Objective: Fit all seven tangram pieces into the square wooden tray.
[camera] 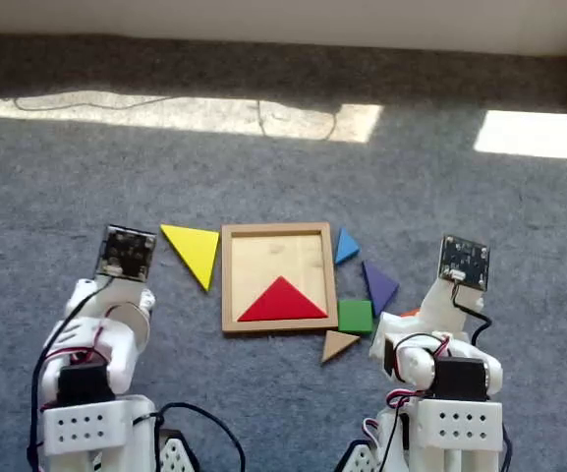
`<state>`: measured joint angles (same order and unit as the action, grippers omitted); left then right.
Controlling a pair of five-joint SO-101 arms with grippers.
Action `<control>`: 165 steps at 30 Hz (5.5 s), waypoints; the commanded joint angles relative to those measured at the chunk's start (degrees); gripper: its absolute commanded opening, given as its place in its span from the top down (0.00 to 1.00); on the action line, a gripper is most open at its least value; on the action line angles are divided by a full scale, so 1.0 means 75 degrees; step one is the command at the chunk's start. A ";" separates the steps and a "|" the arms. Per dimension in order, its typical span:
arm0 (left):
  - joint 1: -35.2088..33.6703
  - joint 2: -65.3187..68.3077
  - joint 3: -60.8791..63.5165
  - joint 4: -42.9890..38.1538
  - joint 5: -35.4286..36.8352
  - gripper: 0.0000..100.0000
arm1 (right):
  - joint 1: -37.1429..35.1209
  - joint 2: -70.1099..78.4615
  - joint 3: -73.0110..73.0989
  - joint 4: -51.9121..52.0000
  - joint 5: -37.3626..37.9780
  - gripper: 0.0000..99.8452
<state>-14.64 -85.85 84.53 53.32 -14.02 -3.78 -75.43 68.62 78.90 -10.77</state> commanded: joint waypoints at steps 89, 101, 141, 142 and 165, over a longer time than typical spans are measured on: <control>0.0873 1.5197 -1.1938 0.2415 0.2719 0.68 | 0.0041 -0.0147 0.1166 -0.1506 0.0035 0.85; 0.0850 1.6311 -1.3439 0.3505 0.3165 0.69 | 0.0041 -0.0147 0.1166 -0.1506 0.0035 0.85; 0.1002 1.5408 -1.3638 0.4630 0.2708 0.72 | 0.0041 -0.0147 0.1166 -0.1506 0.0047 0.85; 0.0850 1.5408 -1.3638 0.4607 0.2719 0.70 | 0.0041 -0.0147 0.1166 -0.1506 0.0047 0.85; 0.1319 1.6111 -1.2911 0.3856 0.2403 0.77 | 0.0041 -0.0147 0.1166 -0.1506 0.0047 0.85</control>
<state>-8.40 33.71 -9.01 78.99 5.41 -3.78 -76.04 77.76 68.79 -10.42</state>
